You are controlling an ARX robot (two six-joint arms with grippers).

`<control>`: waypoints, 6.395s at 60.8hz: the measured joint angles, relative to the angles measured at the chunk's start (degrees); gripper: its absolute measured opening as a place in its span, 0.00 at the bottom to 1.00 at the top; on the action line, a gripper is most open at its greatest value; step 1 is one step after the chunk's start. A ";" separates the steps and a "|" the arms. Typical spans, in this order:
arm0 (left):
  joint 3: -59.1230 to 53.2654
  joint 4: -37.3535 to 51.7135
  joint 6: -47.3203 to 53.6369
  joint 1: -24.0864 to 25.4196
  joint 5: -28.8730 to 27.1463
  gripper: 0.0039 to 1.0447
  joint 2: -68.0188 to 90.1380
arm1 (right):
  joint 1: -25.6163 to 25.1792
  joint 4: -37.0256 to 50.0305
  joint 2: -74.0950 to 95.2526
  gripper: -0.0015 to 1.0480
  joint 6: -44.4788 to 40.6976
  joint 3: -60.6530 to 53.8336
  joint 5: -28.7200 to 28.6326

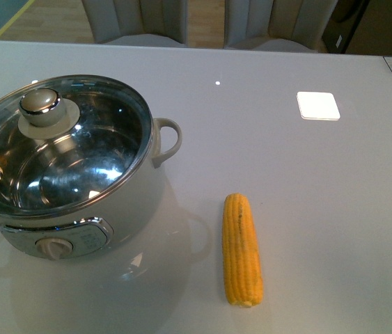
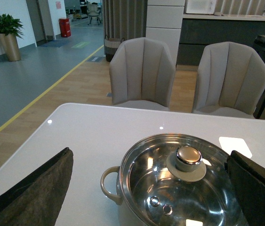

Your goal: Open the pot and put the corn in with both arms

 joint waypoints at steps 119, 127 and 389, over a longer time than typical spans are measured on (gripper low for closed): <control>27.06 43.23 -2.34 -12.98 -0.48 0.94 87.73 | 0.00 0.00 0.00 0.92 0.00 0.02 -0.09; 28.33 49.22 -2.51 -12.81 -1.49 0.94 95.58 | 0.00 0.00 0.00 0.92 0.00 0.02 -0.11; 45.81 60.94 4.02 33.94 10.78 0.39 123.99 | 0.00 0.00 -0.02 0.92 0.00 0.00 -0.11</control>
